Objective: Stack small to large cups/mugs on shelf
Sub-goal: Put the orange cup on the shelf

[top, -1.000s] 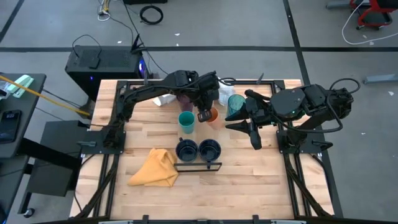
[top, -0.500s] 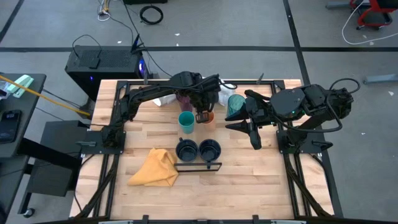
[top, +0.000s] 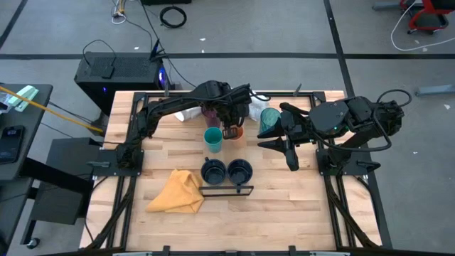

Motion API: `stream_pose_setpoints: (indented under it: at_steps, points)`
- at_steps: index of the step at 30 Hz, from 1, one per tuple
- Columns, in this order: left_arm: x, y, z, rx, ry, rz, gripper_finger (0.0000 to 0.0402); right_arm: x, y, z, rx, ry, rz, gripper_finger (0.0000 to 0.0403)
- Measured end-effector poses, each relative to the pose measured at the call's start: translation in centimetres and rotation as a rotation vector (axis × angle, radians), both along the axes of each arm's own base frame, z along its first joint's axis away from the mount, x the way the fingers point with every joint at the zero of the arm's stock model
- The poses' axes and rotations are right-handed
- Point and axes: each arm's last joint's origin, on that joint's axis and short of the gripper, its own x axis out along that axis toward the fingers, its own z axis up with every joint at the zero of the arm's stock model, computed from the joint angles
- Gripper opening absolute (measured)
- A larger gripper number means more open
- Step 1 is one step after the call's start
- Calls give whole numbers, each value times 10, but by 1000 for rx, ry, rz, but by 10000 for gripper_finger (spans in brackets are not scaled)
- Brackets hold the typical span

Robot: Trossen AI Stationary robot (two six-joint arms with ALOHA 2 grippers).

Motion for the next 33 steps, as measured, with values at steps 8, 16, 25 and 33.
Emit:
stream_pose_setpoints:
  at_steps: [8, 16, 25, 33]
  points:
    - [0, -6, -1, 1, 17, -28, 4, 0, 0, 0, 1, -1, -4, 118]
    - [0, -6, -1, 1, 16, -28, 4, 0, 0, 0, 0, -1, -7, 118]
    - [6, -10, -14, -11, 62, -42, 4, 0, 0, 0, 0, -1, -8, 118]
    - [10, -12, -20, -8, 67, -57, 4, 0, 0, 0, 0, -1, -8, 118]
